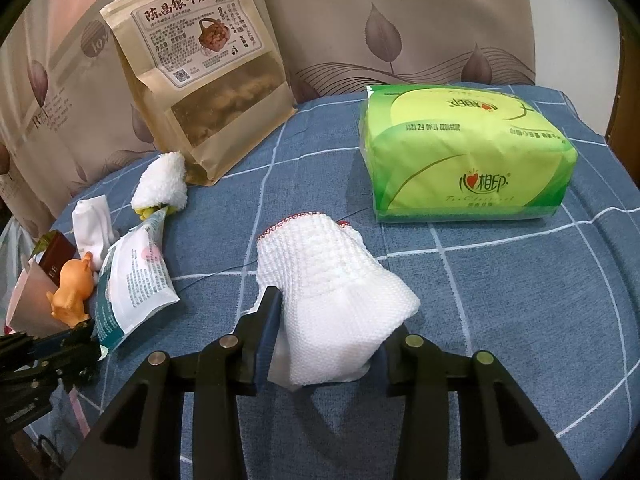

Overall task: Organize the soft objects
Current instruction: 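Carry the dark knitted pouch into the gold tin tray and release it with the left tool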

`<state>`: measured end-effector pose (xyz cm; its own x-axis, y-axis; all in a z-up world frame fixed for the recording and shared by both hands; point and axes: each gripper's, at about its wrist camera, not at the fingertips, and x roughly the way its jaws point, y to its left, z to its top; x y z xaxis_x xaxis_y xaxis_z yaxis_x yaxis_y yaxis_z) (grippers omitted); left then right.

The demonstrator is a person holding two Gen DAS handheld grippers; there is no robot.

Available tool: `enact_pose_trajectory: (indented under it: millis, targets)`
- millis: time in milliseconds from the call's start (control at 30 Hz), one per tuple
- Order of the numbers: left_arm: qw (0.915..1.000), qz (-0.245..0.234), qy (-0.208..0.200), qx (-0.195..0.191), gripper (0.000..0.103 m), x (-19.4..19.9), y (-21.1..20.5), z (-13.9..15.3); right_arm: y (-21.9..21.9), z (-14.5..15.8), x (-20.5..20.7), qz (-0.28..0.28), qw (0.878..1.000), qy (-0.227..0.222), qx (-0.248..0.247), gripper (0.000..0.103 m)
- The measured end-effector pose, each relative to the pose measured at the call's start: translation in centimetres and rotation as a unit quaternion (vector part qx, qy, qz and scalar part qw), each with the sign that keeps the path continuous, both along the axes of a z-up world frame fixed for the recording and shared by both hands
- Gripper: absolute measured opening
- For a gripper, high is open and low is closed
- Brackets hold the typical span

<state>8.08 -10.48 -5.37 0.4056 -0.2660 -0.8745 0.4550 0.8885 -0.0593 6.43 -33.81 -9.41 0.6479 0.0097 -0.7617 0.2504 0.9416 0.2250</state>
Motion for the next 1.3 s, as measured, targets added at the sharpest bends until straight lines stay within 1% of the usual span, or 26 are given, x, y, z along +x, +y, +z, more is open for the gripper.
enact_pose_trajectory:
  millis: [133,567,800,1033,1300]
  targets:
    - [1.0000,-0.005,-0.004,-0.008,0.024,-0.5,0.3,0.7,0.0,0.0,0.0,0.000,1.000,0.000,0.000,0.039]
    - [0.9987,-0.027,-0.015,-0.041,0.023,-2.3,1.4,3.2,0.0,-0.1,0.0,0.000,1.000,0.001,0.000,0.039]
    - [0.9981,-0.031,-0.026,-0.046,0.023,-2.7,1.9,4.6,0.0,-0.1,0.0,0.000,1.000,0.001,0.000,0.039]
    - [0.9980,-0.011,-0.042,-0.047,0.023,-2.3,3.8,6.2,0.0,0.0,0.0,0.000,1.000,0.001,0.000,0.039]
    - [0.9958,0.046,-0.075,-0.023,0.023,-0.4,8.7,7.9,0.0,0.0,0.0,0.000,1.000,0.001,0.000,0.039]
